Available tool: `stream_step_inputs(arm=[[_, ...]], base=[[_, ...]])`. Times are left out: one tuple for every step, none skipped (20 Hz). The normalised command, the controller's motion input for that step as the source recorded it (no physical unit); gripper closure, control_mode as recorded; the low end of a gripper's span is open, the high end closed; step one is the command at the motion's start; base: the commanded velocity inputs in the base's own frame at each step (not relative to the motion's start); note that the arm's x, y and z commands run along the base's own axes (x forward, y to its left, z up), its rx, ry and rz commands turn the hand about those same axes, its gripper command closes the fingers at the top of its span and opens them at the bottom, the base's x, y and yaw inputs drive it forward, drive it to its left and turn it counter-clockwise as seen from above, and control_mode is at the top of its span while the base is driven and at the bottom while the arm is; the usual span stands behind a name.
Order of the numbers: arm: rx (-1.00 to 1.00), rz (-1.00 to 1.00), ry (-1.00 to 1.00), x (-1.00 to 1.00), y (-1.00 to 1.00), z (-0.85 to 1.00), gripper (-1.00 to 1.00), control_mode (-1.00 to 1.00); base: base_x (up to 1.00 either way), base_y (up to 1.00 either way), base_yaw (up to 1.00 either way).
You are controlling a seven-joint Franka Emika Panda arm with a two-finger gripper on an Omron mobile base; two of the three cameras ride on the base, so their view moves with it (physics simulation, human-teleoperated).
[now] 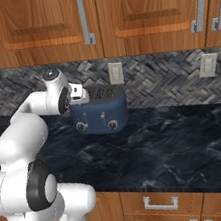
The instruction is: Start the toaster. Once the lever pops up, take the bread to the plate on the dining counter.
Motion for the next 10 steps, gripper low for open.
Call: stream_step_inputs(arm=[[0.00,0.00,-0.15,0.00,0.00,0.06,-1.00,-1.00],[0.00,0.00,-0.13,0.00,0.00,0.09,-1.00,-1.00],[0.00,0.00,-0.16,0.00,0.00,0.11,-1.00,-1.00],[0.00,0.00,-0.16,0.00,0.00,0.09,-1.00,-1.00],[0.00,0.00,-0.15,0.00,0.00,0.05,-1.00,-1.00],[0.00,0.00,-0.14,0.00,0.00,0.04,-1.00,-1.00],[0.00,0.00,-0.14,0.00,0.00,0.04,-1.00,-1.00],[0.00,0.00,-0.14,0.00,0.00,0.04,-1.00,-1.00],[0.00,0.00,-0.16,0.00,0.00,0.11,-1.00,-1.00],[0.00,0.00,-0.13,0.00,0.00,0.10,-1.00,-1.00]], base=[[0.00,0.00,0.00],[0.00,0.00,0.00],[0.00,0.00,0.00],[0.00,0.00,0.00],[0.00,0.00,0.00],[0.00,0.00,0.00],[0.00,0.00,0.00],[0.00,0.00,0.00],[0.00,0.00,0.00],[0.00,0.00,0.00]])
